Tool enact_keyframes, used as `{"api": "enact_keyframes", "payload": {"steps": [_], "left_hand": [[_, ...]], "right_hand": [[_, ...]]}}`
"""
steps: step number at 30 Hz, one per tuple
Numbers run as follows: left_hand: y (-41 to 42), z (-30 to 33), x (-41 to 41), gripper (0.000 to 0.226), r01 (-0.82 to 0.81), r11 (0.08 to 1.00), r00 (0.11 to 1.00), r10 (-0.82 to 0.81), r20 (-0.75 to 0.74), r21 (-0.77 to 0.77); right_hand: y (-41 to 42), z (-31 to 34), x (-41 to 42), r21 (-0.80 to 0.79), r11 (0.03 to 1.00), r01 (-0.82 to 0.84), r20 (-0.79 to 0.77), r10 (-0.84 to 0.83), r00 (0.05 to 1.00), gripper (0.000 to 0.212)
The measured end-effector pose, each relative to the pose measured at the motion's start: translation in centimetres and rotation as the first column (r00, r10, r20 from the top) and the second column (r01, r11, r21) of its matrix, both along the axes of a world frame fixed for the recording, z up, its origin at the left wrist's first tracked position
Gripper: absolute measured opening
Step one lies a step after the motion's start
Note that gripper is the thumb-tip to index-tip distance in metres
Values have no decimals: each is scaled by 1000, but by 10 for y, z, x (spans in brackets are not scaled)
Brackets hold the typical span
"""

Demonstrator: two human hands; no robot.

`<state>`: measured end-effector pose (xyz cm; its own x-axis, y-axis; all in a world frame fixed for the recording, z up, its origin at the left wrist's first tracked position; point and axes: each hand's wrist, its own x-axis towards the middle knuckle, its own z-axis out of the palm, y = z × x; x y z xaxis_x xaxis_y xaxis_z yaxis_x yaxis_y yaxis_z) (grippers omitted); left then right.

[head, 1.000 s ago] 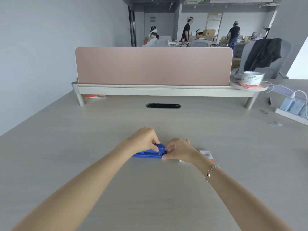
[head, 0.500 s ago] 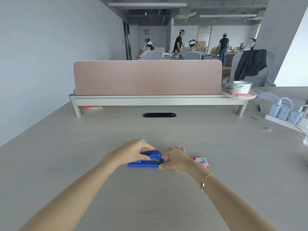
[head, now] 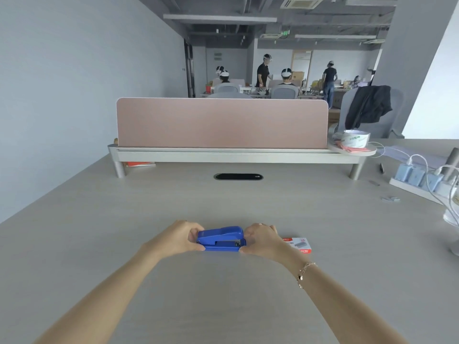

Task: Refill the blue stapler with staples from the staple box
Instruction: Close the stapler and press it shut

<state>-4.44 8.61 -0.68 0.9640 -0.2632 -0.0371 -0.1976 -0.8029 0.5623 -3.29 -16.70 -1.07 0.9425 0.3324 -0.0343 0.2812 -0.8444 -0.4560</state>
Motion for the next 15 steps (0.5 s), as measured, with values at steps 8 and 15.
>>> {"api": "enact_keyframes", "payload": {"steps": [8, 15], "left_hand": [[-5, -9, 4, 17, 32, 993, 997, -39, 64, 110], [-8, -7, 9, 23, -14, 998, 999, 12, 30, 68]], "right_hand": [[7, -2, 2, 52, 998, -34, -7, 34, 999, 19], [4, 4, 6, 97, 994, -53, -43, 58, 997, 20]]}}
